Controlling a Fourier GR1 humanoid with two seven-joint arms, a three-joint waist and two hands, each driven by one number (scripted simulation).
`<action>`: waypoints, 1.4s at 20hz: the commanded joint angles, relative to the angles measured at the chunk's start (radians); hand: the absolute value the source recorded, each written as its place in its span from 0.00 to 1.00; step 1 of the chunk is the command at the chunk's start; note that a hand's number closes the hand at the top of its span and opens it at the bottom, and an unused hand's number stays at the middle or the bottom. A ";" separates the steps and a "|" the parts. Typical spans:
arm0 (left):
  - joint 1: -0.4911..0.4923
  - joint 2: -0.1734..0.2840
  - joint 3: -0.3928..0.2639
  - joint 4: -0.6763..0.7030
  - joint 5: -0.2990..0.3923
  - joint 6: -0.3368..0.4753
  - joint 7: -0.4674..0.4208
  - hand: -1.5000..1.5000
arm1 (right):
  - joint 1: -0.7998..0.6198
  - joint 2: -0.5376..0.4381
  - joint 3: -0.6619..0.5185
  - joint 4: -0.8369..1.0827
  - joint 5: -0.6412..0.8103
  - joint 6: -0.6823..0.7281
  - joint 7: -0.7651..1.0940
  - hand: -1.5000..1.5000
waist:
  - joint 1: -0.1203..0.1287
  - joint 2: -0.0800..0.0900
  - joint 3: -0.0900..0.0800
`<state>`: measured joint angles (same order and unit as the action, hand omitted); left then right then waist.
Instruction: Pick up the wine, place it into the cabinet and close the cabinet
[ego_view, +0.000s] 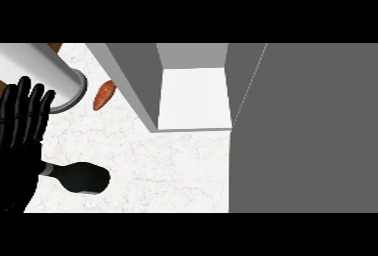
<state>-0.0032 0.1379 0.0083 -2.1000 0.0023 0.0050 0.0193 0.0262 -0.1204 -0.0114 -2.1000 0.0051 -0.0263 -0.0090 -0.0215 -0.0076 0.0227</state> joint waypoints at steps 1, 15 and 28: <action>0.028 0.068 0.023 -0.005 0.160 -0.164 -0.061 0.00 | 0.031 -0.002 -0.022 -0.054 -0.014 -0.005 0.023 0.00 | 0.017 0.005 -0.024; 0.134 0.487 0.000 0.138 0.987 -0.891 -0.029 0.00 | 0.150 0.042 0.216 -0.275 -0.110 0.055 0.230 0.00 | 0.007 -0.001 -0.027; 0.098 0.975 0.142 0.402 1.549 -1.088 0.045 0.00 | 0.095 0.068 0.409 -0.499 0.070 -0.083 0.525 0.00 | 0.014 0.007 -0.024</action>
<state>0.1263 1.0178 0.1430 -1.7714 1.4405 -1.0206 0.0379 0.1508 -0.0505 0.3634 -2.4875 -0.0076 -0.0770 0.4144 -0.0054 -0.0030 -0.0012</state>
